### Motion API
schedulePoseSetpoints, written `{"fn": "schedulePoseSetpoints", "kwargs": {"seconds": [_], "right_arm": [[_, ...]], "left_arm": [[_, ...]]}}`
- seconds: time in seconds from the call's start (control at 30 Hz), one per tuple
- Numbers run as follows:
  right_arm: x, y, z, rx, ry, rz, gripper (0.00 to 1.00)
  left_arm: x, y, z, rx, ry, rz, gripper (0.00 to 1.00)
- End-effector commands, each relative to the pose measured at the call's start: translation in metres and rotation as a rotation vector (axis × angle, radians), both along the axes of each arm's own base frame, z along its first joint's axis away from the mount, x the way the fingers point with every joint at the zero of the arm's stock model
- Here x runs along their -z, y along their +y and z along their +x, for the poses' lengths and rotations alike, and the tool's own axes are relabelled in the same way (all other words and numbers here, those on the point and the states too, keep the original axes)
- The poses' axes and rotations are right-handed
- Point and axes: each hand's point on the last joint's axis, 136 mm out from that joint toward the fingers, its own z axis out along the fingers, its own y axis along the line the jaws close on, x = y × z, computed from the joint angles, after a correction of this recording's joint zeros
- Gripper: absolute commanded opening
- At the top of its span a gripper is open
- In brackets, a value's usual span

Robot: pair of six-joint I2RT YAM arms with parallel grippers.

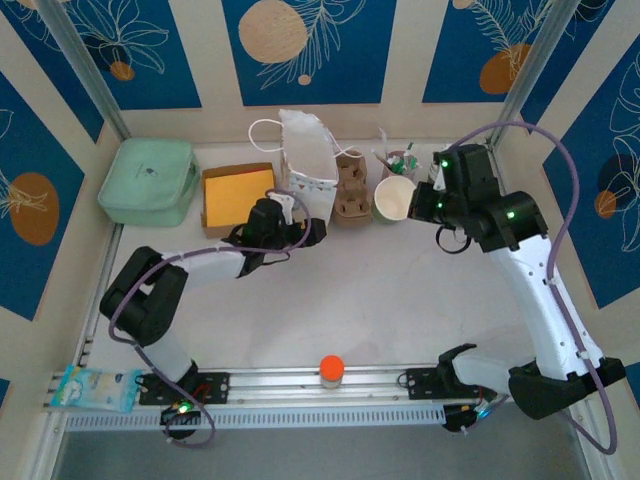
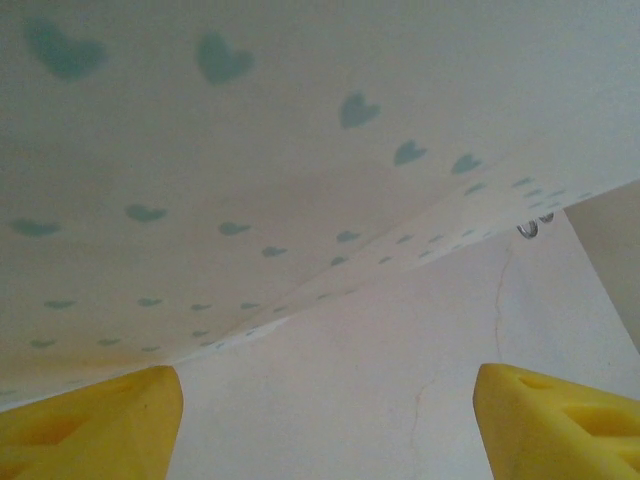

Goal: Pack the takeout coffee

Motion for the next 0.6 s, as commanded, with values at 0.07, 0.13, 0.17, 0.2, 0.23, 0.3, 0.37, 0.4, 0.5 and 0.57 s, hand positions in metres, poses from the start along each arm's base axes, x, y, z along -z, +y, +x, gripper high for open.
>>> {"fn": "schedulePoseSetpoints", "kwargs": {"seconds": [0.07,0.13,0.17,0.2,0.23,0.3,0.37,0.4,0.5,0.57], "right_arm": [[0.022,0.022,-0.019,-0.081,0.056,0.009,0.02],[0.033,0.030,-0.023,-0.109,0.084,0.001,0.02],[0.038,0.034,-0.025,-0.119,0.099,-0.002,0.02],[0.045,0.038,-0.026,-0.132,0.116,-0.007,0.02],[0.049,0.041,-0.028,-0.143,0.126,-0.009,0.02],[0.062,0.051,-0.030,-0.171,0.158,-0.012,0.02],[0.076,0.062,-0.034,-0.206,0.199,-0.016,0.02],[0.083,0.067,-0.036,-0.224,0.224,-0.023,0.02],[0.103,0.078,-0.040,-0.256,0.288,-0.042,0.02],[0.115,0.084,-0.041,-0.267,0.319,-0.054,0.02]], "left_arm": [[-0.010,-0.002,0.022,-0.008,-0.042,-0.021,0.76],[-0.009,-0.001,0.028,-0.010,-0.040,-0.023,0.76],[-0.008,0.000,0.031,-0.012,-0.036,-0.025,0.76],[-0.007,0.000,0.033,-0.010,-0.034,-0.028,0.76],[-0.007,0.001,0.036,-0.011,-0.033,-0.029,0.76],[-0.006,0.003,0.041,-0.011,-0.030,-0.029,0.76],[-0.005,0.004,0.044,-0.009,-0.025,-0.033,0.75],[-0.006,0.005,0.045,-0.009,-0.025,-0.035,0.75],[-0.009,0.004,0.042,0.005,-0.026,-0.036,0.75],[-0.010,0.003,0.036,0.021,-0.017,-0.043,0.77]]}}
